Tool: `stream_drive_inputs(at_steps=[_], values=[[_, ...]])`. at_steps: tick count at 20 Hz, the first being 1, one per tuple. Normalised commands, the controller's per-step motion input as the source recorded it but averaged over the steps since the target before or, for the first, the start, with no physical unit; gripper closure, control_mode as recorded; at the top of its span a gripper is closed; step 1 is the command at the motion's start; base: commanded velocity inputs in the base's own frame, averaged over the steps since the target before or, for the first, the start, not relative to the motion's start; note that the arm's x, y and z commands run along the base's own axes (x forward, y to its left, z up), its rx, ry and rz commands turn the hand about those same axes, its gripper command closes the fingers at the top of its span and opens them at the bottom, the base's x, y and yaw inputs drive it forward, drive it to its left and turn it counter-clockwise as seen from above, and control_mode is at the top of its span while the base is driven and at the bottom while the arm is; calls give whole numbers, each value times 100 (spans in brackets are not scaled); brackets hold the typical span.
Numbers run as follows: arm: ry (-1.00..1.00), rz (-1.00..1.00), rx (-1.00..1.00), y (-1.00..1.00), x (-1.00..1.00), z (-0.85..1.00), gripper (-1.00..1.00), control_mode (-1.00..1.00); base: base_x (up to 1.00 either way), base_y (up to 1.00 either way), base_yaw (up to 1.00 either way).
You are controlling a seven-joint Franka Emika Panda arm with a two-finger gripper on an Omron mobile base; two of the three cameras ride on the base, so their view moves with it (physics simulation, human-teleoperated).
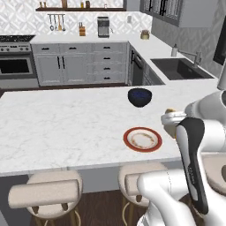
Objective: Start the toaster. Once the lever pops up, take the bread to the plate on the dining counter.
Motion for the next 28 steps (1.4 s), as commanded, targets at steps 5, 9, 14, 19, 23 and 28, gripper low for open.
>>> stream_drive_inputs(at_steps=[5, 9, 14, 19, 23, 28], values=[[7, 29, 21, -3, 50, -66, 100, -100, 0, 0, 0], [10, 33, 14, 3, 97, -86, 100, -100, 0, 0, 0], [7, 18, 3, 11, 100, -67, 100, -100, 0, 0, 0], [5, 8, 0, 1, 87, -59, 100, -100, 0, 0, 0], [1, 3, 0, 0, 72, -48, 100, -100, 0, 0, 0], [0, 1, 0, 0, 49, -39, 100, -100, 0, 0, 0]])
